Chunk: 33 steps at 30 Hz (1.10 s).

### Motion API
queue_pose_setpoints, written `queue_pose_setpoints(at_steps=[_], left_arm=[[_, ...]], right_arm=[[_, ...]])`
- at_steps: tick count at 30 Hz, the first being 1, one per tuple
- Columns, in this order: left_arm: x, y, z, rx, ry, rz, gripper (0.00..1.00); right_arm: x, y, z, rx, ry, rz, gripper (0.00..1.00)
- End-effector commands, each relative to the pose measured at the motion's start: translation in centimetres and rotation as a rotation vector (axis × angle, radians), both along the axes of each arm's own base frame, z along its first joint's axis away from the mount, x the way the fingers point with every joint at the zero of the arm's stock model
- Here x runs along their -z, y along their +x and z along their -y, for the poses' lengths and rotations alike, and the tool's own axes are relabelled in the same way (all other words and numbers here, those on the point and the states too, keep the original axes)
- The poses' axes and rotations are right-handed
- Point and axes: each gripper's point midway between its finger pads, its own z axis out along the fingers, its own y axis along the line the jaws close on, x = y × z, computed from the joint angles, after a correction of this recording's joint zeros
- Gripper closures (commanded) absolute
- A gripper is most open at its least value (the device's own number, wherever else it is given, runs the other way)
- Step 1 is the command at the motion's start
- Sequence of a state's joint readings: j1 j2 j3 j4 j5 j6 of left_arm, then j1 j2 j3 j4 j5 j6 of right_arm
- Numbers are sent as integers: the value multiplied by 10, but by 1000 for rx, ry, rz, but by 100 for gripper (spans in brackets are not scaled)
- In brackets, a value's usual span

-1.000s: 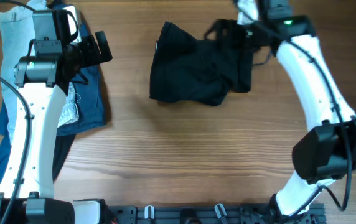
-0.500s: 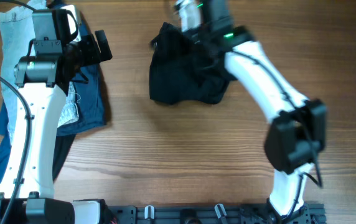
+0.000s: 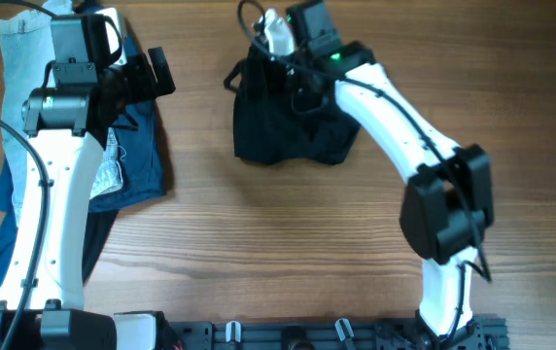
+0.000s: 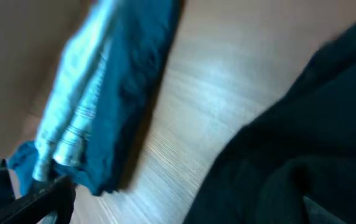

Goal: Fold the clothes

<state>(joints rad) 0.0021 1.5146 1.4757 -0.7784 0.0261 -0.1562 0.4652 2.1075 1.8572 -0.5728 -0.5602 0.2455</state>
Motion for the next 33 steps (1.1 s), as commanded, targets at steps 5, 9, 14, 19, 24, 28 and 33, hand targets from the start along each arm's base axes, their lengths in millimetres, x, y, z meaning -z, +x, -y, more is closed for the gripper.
queue_pose_setpoints(at_steps=[5,9,14,19,24,28,33], left_arm=[[1,2,1,-5,-17,-2,0],[1,2,1,-5,-17,-2,0],[2,2,1,-5,-16,-3,0],[2,1,1,-2,-13,-4,0],[2,2,1,-2,-14,-3,0],[2,1,1,-3,-13,-4,0],[2,2,0,-4,-11,-3,0]], right_arm=[[-27,-24,-4,-37,-8,-17,0],[-13,-50,-19,-100,-47,-61,0],[13,-71,-46,-149,-95,-99,0],[41,-58,-48,-103,-140,-97,0],[52,-18,-15,116,-327,25,0],[33,-9,-3,150,-341,59,0],[37,-6,38,176,-544,117,0]])
